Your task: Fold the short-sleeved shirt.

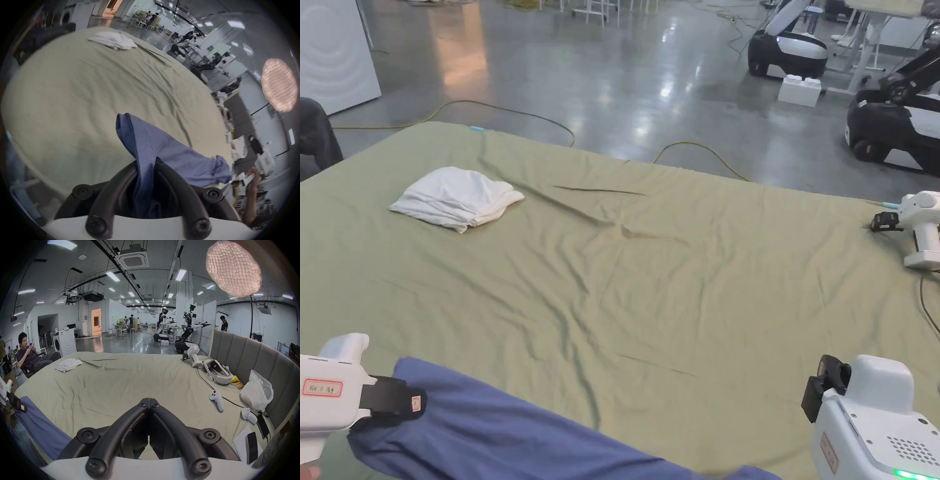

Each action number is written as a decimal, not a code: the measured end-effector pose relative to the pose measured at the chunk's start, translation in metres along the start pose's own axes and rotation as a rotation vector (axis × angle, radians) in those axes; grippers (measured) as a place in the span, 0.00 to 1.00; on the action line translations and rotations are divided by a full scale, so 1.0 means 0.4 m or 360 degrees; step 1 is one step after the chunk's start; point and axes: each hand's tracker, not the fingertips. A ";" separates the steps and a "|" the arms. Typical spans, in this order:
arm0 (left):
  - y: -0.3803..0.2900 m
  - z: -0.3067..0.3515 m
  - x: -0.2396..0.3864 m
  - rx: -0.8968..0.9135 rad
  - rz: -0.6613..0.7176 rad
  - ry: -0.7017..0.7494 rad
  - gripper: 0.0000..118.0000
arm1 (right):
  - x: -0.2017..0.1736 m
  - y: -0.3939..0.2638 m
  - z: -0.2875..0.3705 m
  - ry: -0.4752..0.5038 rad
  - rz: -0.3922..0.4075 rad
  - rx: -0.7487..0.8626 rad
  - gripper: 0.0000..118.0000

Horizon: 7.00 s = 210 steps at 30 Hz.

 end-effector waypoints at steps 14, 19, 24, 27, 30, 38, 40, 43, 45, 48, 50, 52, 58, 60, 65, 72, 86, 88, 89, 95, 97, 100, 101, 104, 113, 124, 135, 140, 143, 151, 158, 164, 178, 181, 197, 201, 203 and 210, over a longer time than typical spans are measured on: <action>-0.094 -0.116 0.382 -0.0223 -0.0200 -0.0392 0.08 | 0.015 -0.036 0.001 0.0038 -0.0055 -0.0055 0.00; -0.153 -0.285 0.475 -0.0389 -0.0181 -0.0283 0.08 | 0.051 -0.047 0.011 -0.0007 -0.0082 -0.0080 0.00; -0.196 -0.382 0.519 -0.0448 -0.0151 -0.0155 0.08 | 0.086 -0.056 0.019 -0.0059 -0.0098 -0.0099 0.00; -0.212 -0.392 0.531 -0.0455 -0.0195 -0.0096 0.09 | 0.097 -0.060 0.023 -0.0080 -0.0104 -0.0110 0.00; -0.205 -0.381 0.527 -0.0462 -0.0193 -0.0148 0.29 | 0.102 -0.065 0.023 -0.0091 -0.0112 -0.0123 0.00; -0.132 -0.237 0.511 -0.0333 -0.0024 -0.0406 0.41 | 0.099 -0.070 0.026 -0.0081 -0.0120 -0.0139 0.00; -0.117 -0.199 0.503 -0.0283 -0.0025 -0.0441 0.39 | 0.099 -0.069 0.027 -0.0076 -0.0121 -0.0138 0.00; -0.117 -0.203 0.495 -0.0260 -0.0144 -0.0308 0.18 | 0.096 -0.068 0.029 -0.0075 -0.0123 -0.0138 0.00; -0.136 -0.240 0.491 -0.0322 -0.0166 -0.0187 0.16 | 0.095 -0.069 0.030 -0.0071 -0.0123 -0.0140 0.00; -0.177 -0.311 0.492 -0.0500 -0.0232 -0.0173 0.14 | 0.094 -0.071 0.033 -0.0074 -0.0114 -0.0143 0.00; -0.212 -0.348 0.505 -0.0574 -0.0279 -0.0169 0.14 | 0.095 -0.074 0.033 -0.0074 -0.0106 -0.0150 0.00; -0.237 -0.371 0.517 -0.0602 -0.0264 -0.0268 0.14 | 0.096 -0.079 0.032 -0.0079 -0.0098 -0.0160 0.00; -0.288 -0.399 0.561 -0.0588 -0.0342 -0.0347 0.14 | 0.101 -0.087 0.033 -0.0086 -0.0094 -0.0185 0.00; -0.296 -0.424 0.552 -0.0590 -0.0311 -0.0336 0.14 | 0.100 -0.087 0.033 -0.0087 -0.0090 -0.0187 0.00; -0.281 -0.404 0.521 -0.0582 -0.0271 -0.0423 0.14 | 0.098 -0.084 0.034 -0.0081 -0.0102 -0.0175 0.00; -0.181 -0.239 0.365 -0.0311 -0.0222 -0.0478 0.55 | 0.096 -0.057 0.035 -0.0064 -0.0114 -0.0099 0.00; -0.163 -0.356 0.047 -0.0390 0.0292 -0.0760 0.57 | 0.068 -0.013 0.044 -0.0026 -0.0106 0.0063 0.00; -0.179 -0.385 0.057 -0.0415 0.0281 -0.0865 0.57 | 0.067 -0.008 0.055 -0.0018 -0.0105 0.0117 0.00; -0.182 -0.395 0.059 -0.0399 0.0297 -0.0908 0.57 | 0.066 -0.006 0.061 -0.0021 -0.0100 0.0144 0.00; -0.188 -0.432 0.068 -0.0367 0.0378 -0.0845 0.14 | 0.061 0.006 0.092 -0.0021 -0.0102 0.0265 0.00; -0.194 -0.425 0.075 -0.0361 0.0368 -0.0897 0.13 | 0.057 0.009 0.094 -0.0024 -0.0087 0.0271 0.00; -0.186 -0.390 0.080 -0.0310 0.0320 -0.0896 0.12 | 0.057 0.011 0.095 -0.0011 -0.0075 0.0274 0.00; -0.180 -0.372 0.080 -0.0278 0.0317 -0.0904 0.11 | 0.057 0.012 0.096 -0.0014 -0.0074 0.0276 0.00; -0.156 -0.303 0.094 -0.0198 0.0284 -0.0896 0.11 | 0.059 0.017 0.099 -0.0011 -0.0080 0.0284 0.00; -0.019 -0.033 0.131 -0.0019 0.0044 -0.0310 0.11 | 0.062 0.020 0.100 0.0005 -0.0065 0.0317 0.00; -0.019 -0.005 0.424 -0.0110 -0.0297 -0.0124 0.11 | 0.067 0.004 0.100 -0.0019 -0.0079 0.0341 0.00; -0.138 -0.243 0.691 -0.0397 -0.0575 -0.0189 0.11 | 0.114 -0.028 0.101 -0.0079 -0.0109 0.0267 0.00; -0.205 -0.365 0.739 -0.0456 -0.0559 -0.0116 0.11 | 0.128 -0.040 0.102 -0.0112 -0.0129 0.0227 0.00; -0.218 -0.377 0.738 -0.0479 -0.0514 -0.0118 0.18 | 0.134 -0.044 0.105 -0.0117 -0.0137 0.0212 0.00; -0.147 -0.220 0.680 -0.0336 -0.0269 -0.0455 0.49 | 0.138 -0.047 0.112 -0.0118 -0.0131 0.0200 0.00; -0.158 -0.296 0.652 -0.0402 -0.0296 -0.0345 0.11 | 0.129 -0.051 0.114 -0.0101 -0.0126 0.0190 0.00; -0.269 -0.444 0.669 -0.0650 -0.0319 -0.0381 0.09 | 0.131 -0.053 0.115 -0.0109 -0.0114 0.0181 0.00; -0.234 -0.334 0.644 -0.0312 -0.0459 -0.0463 0.07 | 0.114 -0.032 0.124 -0.0122 -0.0075 0.0233 0.00; -0.167 -0.238 0.642 0.0019 -0.0562 -0.0435 0.07 | 0.103 -0.011 0.123 -0.0130 -0.0066 0.0285 0.00; -0.050 -0.052 0.601 0.1520 -0.0587 0.0287 0.07 | 0.057 0.081 0.099 -0.0170 -0.0061 0.0490 0.00; -0.041 -0.061 0.586 0.1510 -0.0595 0.0264 0.07 | 0.060 0.085 0.108 -0.0166 -0.0041 0.0518 0.00; -0.043 -0.065 0.577 0.1499 -0.0606 0.0280 0.07 | 0.061 0.083 0.117 -0.0164 -0.0041 0.0511 0.00; -0.073 -0.077 0.521 0.1301 -0.0624 0.0222 0.07 | -0.024 -0.044 0.160 0.0000 -0.0044 0.0173 0.00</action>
